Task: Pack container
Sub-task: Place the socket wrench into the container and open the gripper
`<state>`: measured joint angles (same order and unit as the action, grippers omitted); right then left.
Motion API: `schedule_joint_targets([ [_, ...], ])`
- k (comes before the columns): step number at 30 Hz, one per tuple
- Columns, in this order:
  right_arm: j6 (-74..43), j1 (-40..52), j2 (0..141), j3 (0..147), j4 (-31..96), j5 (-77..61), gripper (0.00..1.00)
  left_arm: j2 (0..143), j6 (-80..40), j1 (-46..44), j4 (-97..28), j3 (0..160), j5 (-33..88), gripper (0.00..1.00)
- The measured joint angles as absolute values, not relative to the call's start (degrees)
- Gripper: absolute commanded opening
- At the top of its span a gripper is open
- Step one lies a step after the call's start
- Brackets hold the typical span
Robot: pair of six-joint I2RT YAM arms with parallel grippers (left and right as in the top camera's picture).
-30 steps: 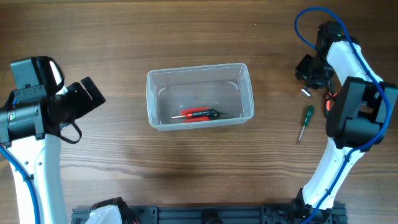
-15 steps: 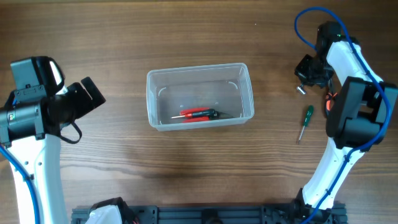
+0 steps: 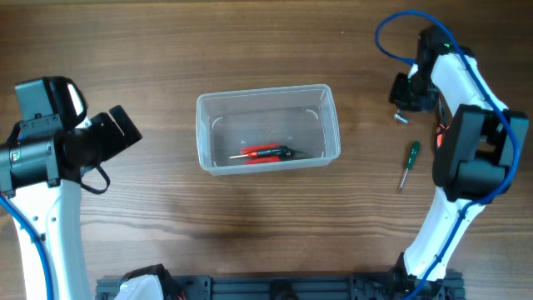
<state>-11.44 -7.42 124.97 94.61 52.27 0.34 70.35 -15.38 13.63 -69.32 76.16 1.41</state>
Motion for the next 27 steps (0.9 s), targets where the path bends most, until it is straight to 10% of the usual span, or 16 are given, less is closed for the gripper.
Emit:
schedule_joint_targets([
  [12, 23.66, 18.96, 101.16, 98.87, 59.24, -5.45, 0.04, 70.35, -15.38, 13.63, -69.17, 76.16, 1.41, 1.00],
  [27, 55.83, 35.03, 108.84, 89.45, 51.81, -10.37, 0.04, 70.35, -15.38, 13.63, -68.60, 76.16, 1.41, 1.00],
])
